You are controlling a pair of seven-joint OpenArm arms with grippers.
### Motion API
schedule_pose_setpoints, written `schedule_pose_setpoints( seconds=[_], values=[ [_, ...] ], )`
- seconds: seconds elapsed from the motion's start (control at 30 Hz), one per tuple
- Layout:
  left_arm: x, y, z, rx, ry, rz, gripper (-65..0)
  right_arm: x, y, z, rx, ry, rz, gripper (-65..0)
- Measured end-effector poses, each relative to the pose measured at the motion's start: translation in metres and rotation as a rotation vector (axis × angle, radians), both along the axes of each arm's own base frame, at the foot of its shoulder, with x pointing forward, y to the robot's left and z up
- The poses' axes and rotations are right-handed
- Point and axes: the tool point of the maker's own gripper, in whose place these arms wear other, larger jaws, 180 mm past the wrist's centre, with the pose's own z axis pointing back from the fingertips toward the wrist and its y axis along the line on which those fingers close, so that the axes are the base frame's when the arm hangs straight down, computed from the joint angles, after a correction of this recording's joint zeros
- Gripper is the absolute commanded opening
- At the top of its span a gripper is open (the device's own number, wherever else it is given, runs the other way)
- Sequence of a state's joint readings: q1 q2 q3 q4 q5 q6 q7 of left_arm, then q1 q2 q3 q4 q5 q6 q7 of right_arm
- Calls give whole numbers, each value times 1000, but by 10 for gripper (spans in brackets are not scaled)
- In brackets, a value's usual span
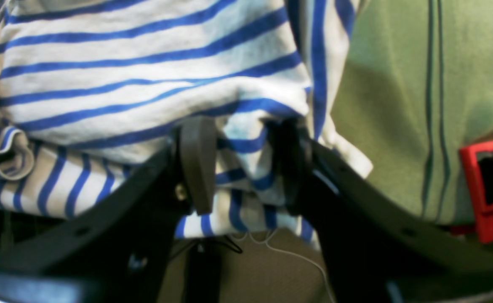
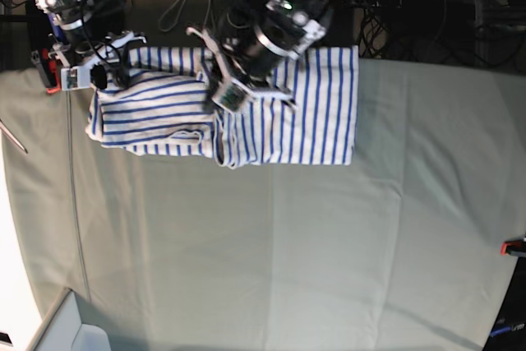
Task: Layout the t-shirt on the table in an organized manner, then fold the t-shirt properly
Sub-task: 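Fold the strip end held by the left gripper over toward the right gripper, then release the fold and raise the left gripper away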
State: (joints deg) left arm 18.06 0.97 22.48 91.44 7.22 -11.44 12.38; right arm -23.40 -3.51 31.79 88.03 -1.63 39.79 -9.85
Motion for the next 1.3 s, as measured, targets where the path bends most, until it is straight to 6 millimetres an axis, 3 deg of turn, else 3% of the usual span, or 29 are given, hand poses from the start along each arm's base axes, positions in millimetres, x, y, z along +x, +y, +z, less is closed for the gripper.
schedule_pose_setpoints(
  seconds=[0.13, 0.23, 0.43, 0.57, 0.63, 0.77, 0.93, 1.3],
  values=[
    [28, 59, 28, -51, -51, 163, -649, 12, -2, 21, -26, -61, 5, -298],
    [37, 122, 27, -46, -40, 293, -648, 14, -4, 27, -26, -82, -27, -240],
    [29, 241, 15, -57, 31, 548, -648, 25, -24, 34, -51, -112, -66, -215],
    [20, 299, 17, -125, 50, 697, -642, 25, -22, 27, -38, -97, -72, -215],
    [16, 326, 17, -115, 49, 776, -610, 27, -24, 23, -28, -91, -81, -215],
    [10, 352, 18, -119, 42, 851, -493, 34, -22, 8, 24, -80, -113, -215],
    [1, 356, 15, -111, 57, 864, -350, 25, -32, -22, -33, 30, -93, -215],
    [-1, 357, 13, -108, 62, 866, -348, 25, -26, -29, -12, 38, -90, -227]
  ],
)
